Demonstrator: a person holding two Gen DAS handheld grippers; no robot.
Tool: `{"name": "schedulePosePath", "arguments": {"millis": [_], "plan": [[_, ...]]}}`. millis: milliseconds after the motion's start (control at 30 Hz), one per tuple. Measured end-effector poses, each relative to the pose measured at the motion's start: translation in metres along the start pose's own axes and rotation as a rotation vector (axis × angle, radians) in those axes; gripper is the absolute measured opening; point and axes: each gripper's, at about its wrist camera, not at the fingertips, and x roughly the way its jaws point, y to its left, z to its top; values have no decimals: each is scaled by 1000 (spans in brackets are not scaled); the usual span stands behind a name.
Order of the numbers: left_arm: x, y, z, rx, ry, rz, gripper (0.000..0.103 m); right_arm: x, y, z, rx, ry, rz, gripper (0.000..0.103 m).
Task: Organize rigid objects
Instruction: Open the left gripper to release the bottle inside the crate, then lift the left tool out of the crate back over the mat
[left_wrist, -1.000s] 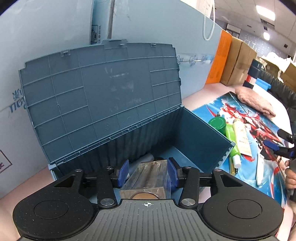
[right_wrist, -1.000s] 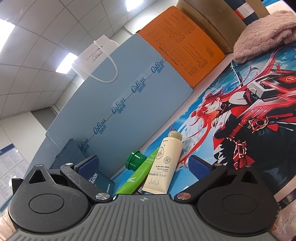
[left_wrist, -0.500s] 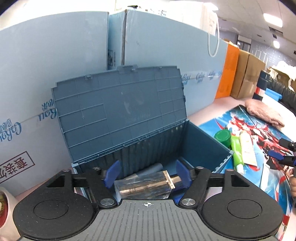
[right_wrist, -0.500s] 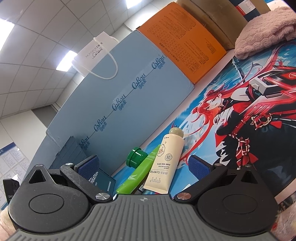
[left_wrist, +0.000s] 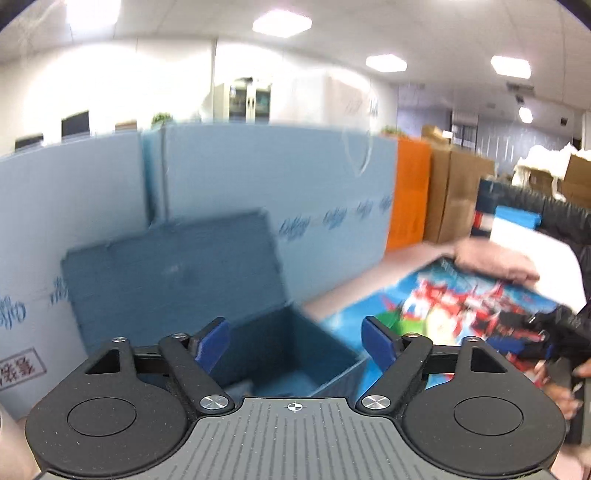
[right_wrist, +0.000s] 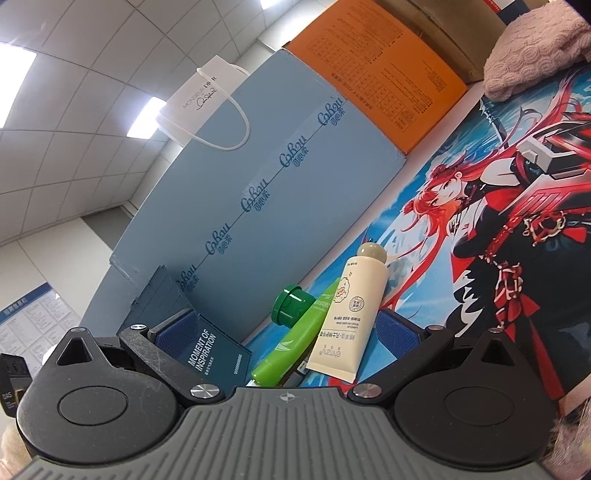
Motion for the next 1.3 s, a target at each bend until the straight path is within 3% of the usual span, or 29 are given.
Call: {"name": "schedulePosePath", "arguments": {"millis": [267, 467, 633, 867, 967, 1100, 1300], "plan": [[-27, -50, 7, 55, -93, 20, 89, 4, 6, -3, -46, 19, 34, 103], [-40, -59, -3, -6, -106, 48, 89, 1, 11, -6, -80, -3, 100, 103], [-53, -58, -18, -72, -111, 117, 89, -2, 21, -11, -152, -13, 178, 103], [-76, -53, -49, -195, -119, 147, 94, -4, 29, -17, -206, -19, 135, 103], [-85, -53, -59, -206, -131, 115, 96, -7, 33, -14, -212, -7, 113, 103], [-86, -56, -63, -199, -120, 86, 98, -23, 58, -16, -354, 0, 121, 103], [-74, -67, -61, -190, -109, 8, 99, -40, 90, -29, -690, 60, 36, 103]]}}
